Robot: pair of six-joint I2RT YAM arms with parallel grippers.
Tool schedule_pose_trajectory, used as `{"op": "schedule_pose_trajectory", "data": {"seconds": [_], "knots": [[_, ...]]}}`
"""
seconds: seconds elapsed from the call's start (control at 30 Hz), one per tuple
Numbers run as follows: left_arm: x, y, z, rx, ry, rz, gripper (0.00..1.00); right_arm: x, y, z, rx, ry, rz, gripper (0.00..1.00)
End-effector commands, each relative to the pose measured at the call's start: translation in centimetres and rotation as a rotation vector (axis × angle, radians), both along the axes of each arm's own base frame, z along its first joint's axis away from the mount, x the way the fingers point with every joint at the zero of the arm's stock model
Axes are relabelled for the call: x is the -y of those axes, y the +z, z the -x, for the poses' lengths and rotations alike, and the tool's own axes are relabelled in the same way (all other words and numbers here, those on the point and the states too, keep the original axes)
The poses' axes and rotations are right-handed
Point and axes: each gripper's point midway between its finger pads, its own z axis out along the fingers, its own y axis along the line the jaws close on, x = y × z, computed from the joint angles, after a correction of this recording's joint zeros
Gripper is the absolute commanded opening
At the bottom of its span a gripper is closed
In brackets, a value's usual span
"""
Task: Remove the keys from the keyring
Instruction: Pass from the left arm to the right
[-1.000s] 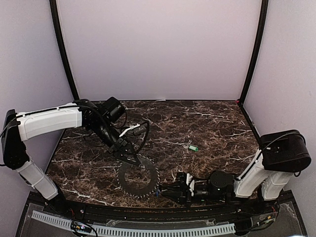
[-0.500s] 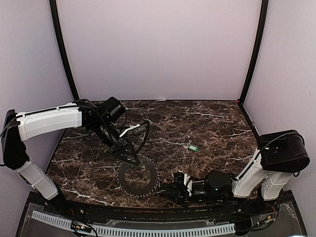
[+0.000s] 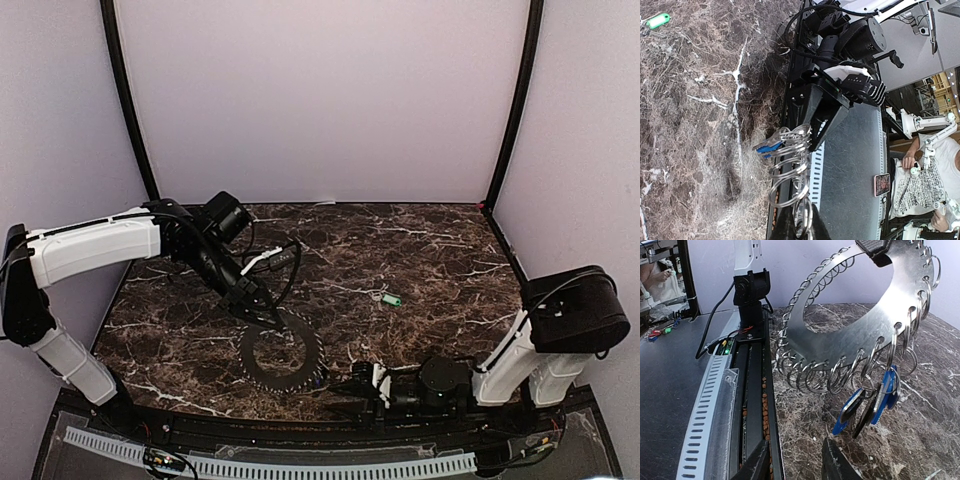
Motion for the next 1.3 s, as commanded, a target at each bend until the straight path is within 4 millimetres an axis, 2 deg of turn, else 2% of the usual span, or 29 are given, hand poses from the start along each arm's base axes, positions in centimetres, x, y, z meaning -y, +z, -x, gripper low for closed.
{"op": "schedule_pose_trajectory", "data": {"seconds": [0.0,0.47,0.93,1.1,1.27], "knots": [[0.1,2.6,0.1,0.04,-0.005,0.073,0.0,-0.8,1.3,-0.5,0.031,-0.036,-0.037,0.36],[0.2,2.8,0.1,0.034,-0.005,0.08,0.0,-2.0,1.1,-2.2,0.07,-0.111,-0.02,0.36],[0.2,3.0,0.2,0.033,-0.008,0.09,0.0,-2.4,0.2,-5.3,0.103,-0.278,0.005,0.45],[0.3,3.0,0.2,0.03,-0.009,0.093,0.0,-2.9,0.9,-5.6,0.137,-0.285,-0.028,0.42],[0.3,3.0,0.3,0.021,-0.012,0.096,0.0,-3.6,1.5,-6.1,0.164,-0.3,-0.062,0.36]]}}
